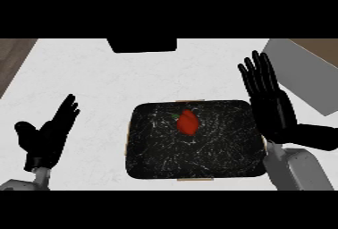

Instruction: Pick the bell pepper from the tray and place it in the cardboard box

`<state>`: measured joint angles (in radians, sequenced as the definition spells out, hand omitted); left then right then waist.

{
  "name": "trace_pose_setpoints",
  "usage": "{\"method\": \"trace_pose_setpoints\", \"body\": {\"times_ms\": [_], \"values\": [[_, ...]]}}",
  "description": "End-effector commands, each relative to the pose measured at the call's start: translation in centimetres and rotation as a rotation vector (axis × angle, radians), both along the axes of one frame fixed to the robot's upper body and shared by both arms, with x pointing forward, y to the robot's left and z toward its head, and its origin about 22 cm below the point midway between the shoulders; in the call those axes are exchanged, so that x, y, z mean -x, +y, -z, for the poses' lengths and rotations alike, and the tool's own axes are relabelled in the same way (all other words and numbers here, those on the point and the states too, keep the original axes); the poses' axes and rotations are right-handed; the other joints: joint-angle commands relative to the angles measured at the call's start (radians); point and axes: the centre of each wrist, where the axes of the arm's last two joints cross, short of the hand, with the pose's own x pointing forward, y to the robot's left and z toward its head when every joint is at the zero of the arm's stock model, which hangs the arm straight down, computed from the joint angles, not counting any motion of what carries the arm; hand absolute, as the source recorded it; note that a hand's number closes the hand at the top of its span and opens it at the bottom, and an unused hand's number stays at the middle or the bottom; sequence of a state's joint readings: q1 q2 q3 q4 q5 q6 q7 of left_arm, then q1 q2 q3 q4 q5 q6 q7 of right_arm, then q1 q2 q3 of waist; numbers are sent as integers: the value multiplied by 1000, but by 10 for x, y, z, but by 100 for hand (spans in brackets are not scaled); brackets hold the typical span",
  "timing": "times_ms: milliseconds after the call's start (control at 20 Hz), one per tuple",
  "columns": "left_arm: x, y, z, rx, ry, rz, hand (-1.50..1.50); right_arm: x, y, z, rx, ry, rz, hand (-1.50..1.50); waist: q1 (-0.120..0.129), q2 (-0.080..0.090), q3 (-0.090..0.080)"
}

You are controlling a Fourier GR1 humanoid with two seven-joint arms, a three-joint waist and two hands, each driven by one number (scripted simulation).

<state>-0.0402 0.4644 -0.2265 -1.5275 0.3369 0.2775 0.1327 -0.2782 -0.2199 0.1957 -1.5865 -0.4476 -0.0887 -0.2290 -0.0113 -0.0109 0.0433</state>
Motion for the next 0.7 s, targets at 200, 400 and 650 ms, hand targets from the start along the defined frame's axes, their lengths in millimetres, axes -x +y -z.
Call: {"method": "trace_pose_setpoints", "body": {"times_ms": [200,400,650], "values": [[-30,-15,-61,-232,-347,269,0,-33,-6,-118,317,-305,-241,-150,21,7,-46],[-32,-21,-62,-234,-372,402,0,-55,-45,-144,746,-313,-211,-150,46,28,-46],[-38,-33,-61,-209,-389,435,0,-72,-37,-116,894,-493,-387,-150,55,29,-42]]}}
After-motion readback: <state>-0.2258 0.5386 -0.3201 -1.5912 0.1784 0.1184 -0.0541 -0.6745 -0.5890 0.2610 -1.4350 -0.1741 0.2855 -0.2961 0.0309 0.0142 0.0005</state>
